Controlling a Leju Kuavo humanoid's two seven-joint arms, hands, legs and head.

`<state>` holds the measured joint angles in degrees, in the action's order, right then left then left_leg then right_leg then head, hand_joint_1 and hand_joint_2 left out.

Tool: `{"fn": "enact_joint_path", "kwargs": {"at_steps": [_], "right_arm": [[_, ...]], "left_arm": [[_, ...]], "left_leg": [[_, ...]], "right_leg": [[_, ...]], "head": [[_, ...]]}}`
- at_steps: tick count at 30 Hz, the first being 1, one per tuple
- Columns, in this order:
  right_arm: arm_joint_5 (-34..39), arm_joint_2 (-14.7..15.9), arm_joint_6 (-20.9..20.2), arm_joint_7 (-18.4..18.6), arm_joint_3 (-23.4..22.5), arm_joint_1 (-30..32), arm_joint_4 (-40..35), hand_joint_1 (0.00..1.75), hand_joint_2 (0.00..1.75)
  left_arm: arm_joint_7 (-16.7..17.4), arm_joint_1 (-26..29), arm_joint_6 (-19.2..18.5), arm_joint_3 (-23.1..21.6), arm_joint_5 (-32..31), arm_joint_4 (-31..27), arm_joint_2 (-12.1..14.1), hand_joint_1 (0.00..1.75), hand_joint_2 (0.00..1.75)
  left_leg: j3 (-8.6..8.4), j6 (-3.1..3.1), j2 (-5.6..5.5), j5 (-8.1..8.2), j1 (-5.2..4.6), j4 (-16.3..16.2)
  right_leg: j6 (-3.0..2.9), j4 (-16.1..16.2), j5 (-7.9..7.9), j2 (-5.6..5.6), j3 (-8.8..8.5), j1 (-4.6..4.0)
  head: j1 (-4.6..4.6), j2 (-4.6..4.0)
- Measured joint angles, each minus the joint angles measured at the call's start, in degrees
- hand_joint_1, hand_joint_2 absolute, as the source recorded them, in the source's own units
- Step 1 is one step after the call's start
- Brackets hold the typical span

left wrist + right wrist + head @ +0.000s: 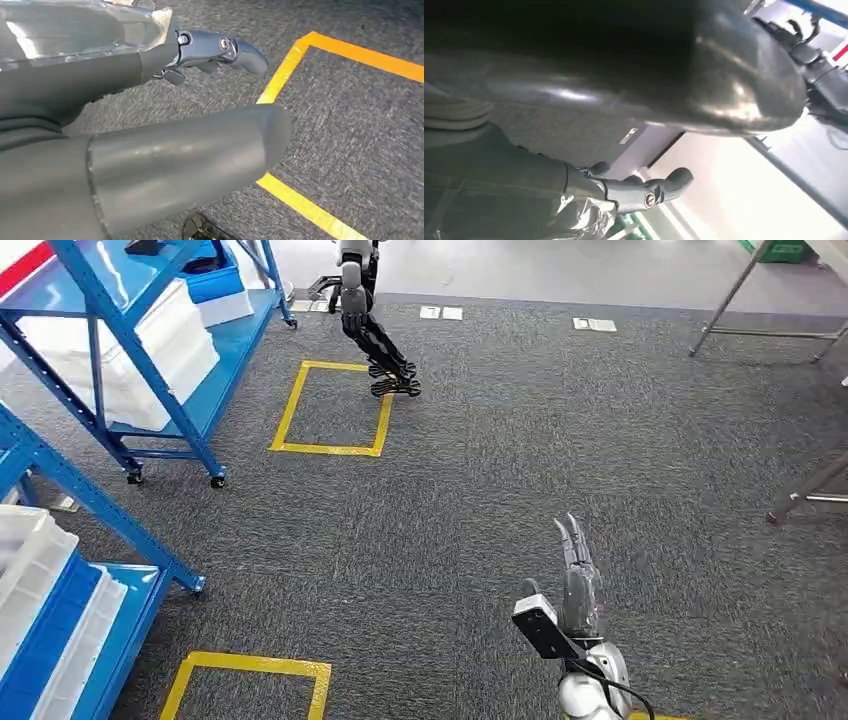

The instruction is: Take the parts from the cabinet and place them on the table.

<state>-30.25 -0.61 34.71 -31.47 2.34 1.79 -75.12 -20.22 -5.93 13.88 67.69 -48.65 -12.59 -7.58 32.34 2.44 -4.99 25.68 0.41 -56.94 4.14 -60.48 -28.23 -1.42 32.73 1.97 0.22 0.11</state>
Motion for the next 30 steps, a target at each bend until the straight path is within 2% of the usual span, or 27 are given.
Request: {"fn": "enact_joint_path", "kwargs": {"at_steps": [1, 2, 4, 5, 6, 7, 8, 9, 10, 11, 12, 13, 14, 15, 16, 17, 19, 20, 26, 27, 28, 29, 30], "right_arm": [[0.3, 0.1, 0.0, -0.2, 0.0, -0.1, 0.2, 0.00, 0.00], [0.4, 0.1, -0.1, -0.3, 0.0, 0.0, 0.3, 0.00, 0.00], [0.4, 0.2, -0.1, -0.4, 0.0, 0.0, 0.4, 0.00, 0.00], [0.6, 0.2, -0.1, -0.4, 0.0, 0.0, 0.5, 0.00, 0.00], [0.7, 0.3, -0.1, -0.4, 0.0, -0.1, 0.4, 0.00, 0.00], [0.7, 0.3, 0.0, -0.4, 0.0, 0.1, 0.4, 0.00, 0.00], [0.7, 0.3, 0.1, -0.4, 0.0, 0.4, 0.4, 0.00, 0.00], [0.8, 0.3, 0.2, -0.4, 0.0, 0.8, 0.3, 0.00, 0.00], [0.8, 0.4, 0.2, -0.3, 0.0, 1.2, 0.2, 0.00, 0.00], [0.8, 0.4, 0.3, -0.3, 0.0, 1.5, 0.1, 0.00, 0.00], [0.8, 0.4, 0.3, -0.3, 0.0, 1.7, 0.0, 0.00, 0.00], [0.8, 0.4, 0.3, -0.3, 0.0, 1.9, -0.2, 0.00, 0.00], [0.8, 0.4, 0.3, -0.3, 0.0, 2.0, -0.4, 0.00, 0.00], [0.8, 0.4, 0.3, -0.3, 0.0, 2.0, -0.6, 0.00, 0.00], [0.8, 0.4, 0.4, -0.3, 0.0, 2.0, -0.9, 0.00, 0.00], [0.8, 0.5, 0.5, -0.2, 0.0, 2.1, -1.0, 0.00, 0.00], [0.6, 0.5, 0.5, 0.1, 0.0, 2.4, -1.4, 0.00, 0.00], [0.4, 0.4, 0.5, 0.3, 0.0, 2.5, -1.7, 0.00, 0.00], [0.4, 0.4, 0.5, 0.3, 0.0, 2.5, -1.9, 0.00, 0.00], [0.3, 0.4, 0.5, 0.4, 0.0, 2.6, -2.1, 0.00, 0.00], [0.2, 0.4, 0.5, 0.4, 0.0, 2.6, -2.2, 0.00, 0.00], [0.2, 0.7, 0.5, 0.6, 0.0, 3.1, -2.2, 0.00, 0.00], [0.2, 0.8, 0.5, 0.7, 0.0, 3.7, -2.2, 0.00, 0.00]], "left_arm": [[0.0, 0.0, 0.0, 0.0, 0.0, 0.0, 0.1, 0.00, 0.00], [0.0, 0.0, 0.1, 0.0, 0.0, 0.0, 0.1, 0.00, 0.00], [0.0, 0.2, 0.2, 0.0, 0.0, 0.0, 0.2, 0.00, 0.00], [0.0, 0.4, 0.3, 0.0, 0.0, 0.0, 0.2, 0.00, 0.00], [0.0, 0.4, 0.3, 0.0, 0.0, 0.0, 0.2, 0.00, 0.00], [0.0, 0.3, 0.4, 0.0, -0.1, 0.0, 0.1, 0.00, 0.00], [0.0, 0.1, 0.5, 0.0, -0.3, 0.0, 0.1, 0.00, 0.00], [0.0, 0.0, 0.5, 0.0, -0.4, 0.0, 0.1, 0.00, 0.00], [0.0, 0.0, 0.5, 0.0, -0.5, 0.0, 0.0, 0.00, 0.00], [0.0, 0.1, 0.5, 0.0, -0.5, 0.0, 0.0, 0.00, 0.00], [0.0, 0.2, 0.5, 0.0, -0.5, 0.0, -0.1, 0.00, 0.00], [0.0, 0.2, 0.5, 0.0, -0.5, 0.0, -0.1, 0.00, 0.00], [0.0, 0.2, 0.5, 0.0, -0.5, 0.0, 0.0, 0.00, 0.00], [0.0, 0.1, 0.5, 0.0, -0.5, 0.0, 0.0, 0.00, 0.00], [0.0, 0.0, 0.5, 0.0, -0.5, 0.0, 0.0, 0.00, 0.00], [0.0, -0.2, 0.5, 0.0, -0.5, 0.0, 0.0, 0.00, 0.00], [0.0, -0.2, 0.5, 0.0, -0.6, 0.0, 0.1, 0.00, 0.00], [0.0, -0.1, 0.5, 0.0, -0.6, 0.0, 0.1, 0.00, 0.00], [0.0, -0.1, 0.5, 0.0, -0.6, 0.0, 0.1, 0.00, 0.00], [0.0, -0.1, 0.5, 0.0, -0.6, 0.0, -0.1, 0.00, 0.00], [0.0, -0.1, 0.5, 0.0, -0.6, 0.0, -0.2, 0.00, 0.00], [0.0, -0.3, 0.6, 0.0, -0.6, 0.0, -0.1, 0.00, 0.00], [0.0, -0.2, 0.6, 0.0, -0.6, 0.0, -0.2, 0.00, 0.00]], "left_leg": [[0.30, -0.54, -0.48, 0.32, -0.21, -0.6], [0.57, -0.94, -1.01, 0.58, -0.31, -1.0], [0.90, -1.27, -1.52, 0.28, -0.10, -0.7], [1.06, -1.47, -1.88, 0.29, 0.09, -0.7], [1.14, -1.68, -0.51, 0.82, 0.20, -1.4], [2.14, -1.91, 2.19, 2.24, 0.02, -3.4], [4.13, -2.12, 3.58, 4.53, 0.10, -7.4], [6.68, -2.25, 4.19, 6.83, 0.15, -12.3], [9.04, -2.28, 4.41, 8.41, 0.16, -16.8], [10.37, -2.22, 4.52, 8.68, 0.16, -19.1], [10.34, -2.00, 4.54, 7.66, 0.16, -18.6], [8.83, -1.65, 4.62, 5.34, 0.12, -15.3], [6.17, -1.16, 5.10, 2.63, -0.06, -10.2], [3.25, -0.39, 6.86, 0.32, -0.49, -4.9], [1.82, 0.16, 9.65, 0.73, -1.31, -2.1], [2.00, 0.13, 9.02, 0.62, -1.43, -1.9], [2.23, 0.34, 7.75, 0.71, -1.73, -1.9], [1.97, 0.62, 7.05, 0.46, -1.74, -1.3], [1.68, 0.69, 6.87, 0.31, -1.62, -1.0], [0.85, 0.73, 6.40, -0.29, -1.07, -0.1], [0.82, 0.94, 5.96, -0.40, -0.88, 0.0], [0.84, 1.13, 4.66, -0.44, -0.86, 0.0], [0.78, 1.11, 2.43, -0.41, -0.84, 0.0]], "right_leg": [[-0.02, 1.9, -0.01, -1.66, -0.68, 0.12], [-0.99, 2.1, 0.26, -0.99, -0.99, -0.09], [-1.78, 1.9, 0.35, -0.35, -0.94, -0.40], [-2.14, 2.0, 0.44, 0.13, -0.96, -0.24], [-2.42, 2.1, 0.50, 0.60, -1.06, -0.12], [-2.94, 2.1, 0.39, 0.95, -1.12, -0.23], [-3.09, 2.1, 0.30, 1.53, -1.13, -0.41], [-3.24, 2.1, 0.20, 2.23, -1.14, -0.68], [-3.43, 2.1, 0.07, 2.94, -1.13, -0.83], [-3.54, 2.1, -0.02, 3.55, -1.15, -0.97], [-3.64, 2.1, -0.11, 4.11, -1.24, -1.12], [-3.79, 2.1, -0.23, 4.66, -1.42, -1.27], [-3.92, 2.1, -0.37, 5.19, -1.71, -1.37], [-4.02, 2.1, -0.57, 5.65, -2.02, -1.43], [-3.80, 2.1, -0.77, 6.09, -2.20, -1.70], [-3.51, 2.1, -0.96, 6.56, -2.12, -2.01], [-3.02, 2.4, -1.10, 7.76, -2.40, -1.71], [-2.79, 2.6, -1.19, 8.34, -2.79, -1.90], [-2.69, 2.6, -1.26, 8.36, -2.91, -2.05], [-2.45, 1.2, -1.88, 5.37, -2.20, -1.75], [-2.57, -0.4, -2.76, 3.77, -1.66, -1.79], [-3.05, -8.5, -6.26, 2.05, 2.42, -1.52], [-2.21, -15.1, -7.49, 1.80, 6.41, -1.22]], "head": [[0.02, 0.00], [0.00, 0.00], [-0.09, 0.00], [-0.09, 0.00], [-0.07, 0.00], [-0.26, 0.00], [-0.37, 0.00], [-0.37, 0.00], [-0.37, 0.00], [-0.37, 0.00], [-0.37, 0.00], [-0.37, 0.00], [-0.37, 0.00], [-0.37, 0.00], [-0.35, 0.00], [-0.33, 0.00], [-0.33, 0.00], [-0.35, 0.00], [-0.33, 0.00], [-0.29, 0.00], [-0.24, 0.00], [-0.11, 0.00], [-0.13, 0.00]]}}
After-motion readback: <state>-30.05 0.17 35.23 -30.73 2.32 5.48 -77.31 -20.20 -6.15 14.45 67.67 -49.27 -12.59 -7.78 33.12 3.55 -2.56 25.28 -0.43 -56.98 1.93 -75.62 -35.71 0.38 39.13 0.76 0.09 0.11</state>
